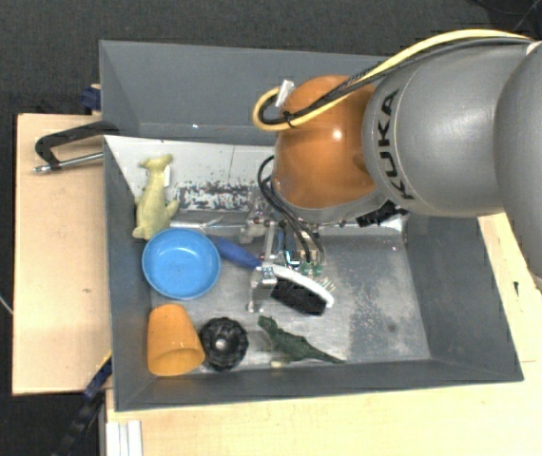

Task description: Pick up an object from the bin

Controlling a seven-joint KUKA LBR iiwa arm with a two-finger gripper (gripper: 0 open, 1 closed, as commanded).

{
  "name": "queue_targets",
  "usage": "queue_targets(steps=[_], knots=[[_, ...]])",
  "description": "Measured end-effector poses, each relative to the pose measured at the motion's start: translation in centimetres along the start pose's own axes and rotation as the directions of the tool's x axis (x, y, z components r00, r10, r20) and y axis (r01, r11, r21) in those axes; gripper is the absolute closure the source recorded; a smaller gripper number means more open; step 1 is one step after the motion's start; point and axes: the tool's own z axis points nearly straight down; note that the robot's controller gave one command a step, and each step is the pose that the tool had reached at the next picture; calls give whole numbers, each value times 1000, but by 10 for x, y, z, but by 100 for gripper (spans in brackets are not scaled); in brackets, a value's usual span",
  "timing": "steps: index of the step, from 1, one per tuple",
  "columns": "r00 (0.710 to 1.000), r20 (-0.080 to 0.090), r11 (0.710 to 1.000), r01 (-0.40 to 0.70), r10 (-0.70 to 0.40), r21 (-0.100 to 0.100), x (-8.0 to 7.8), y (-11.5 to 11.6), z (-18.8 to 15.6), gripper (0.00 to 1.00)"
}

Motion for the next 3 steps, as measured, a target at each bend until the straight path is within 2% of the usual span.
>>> queue_targets(steps=[1, 2, 3], knots=[[996, 1, 996, -87, 87, 2, -4, -33, 67, 0], [996, 8, 996, -87, 87, -1, -6, -31, 64, 100], [997, 18, 997, -76, 76, -4, 9, -30, -58, 100]])
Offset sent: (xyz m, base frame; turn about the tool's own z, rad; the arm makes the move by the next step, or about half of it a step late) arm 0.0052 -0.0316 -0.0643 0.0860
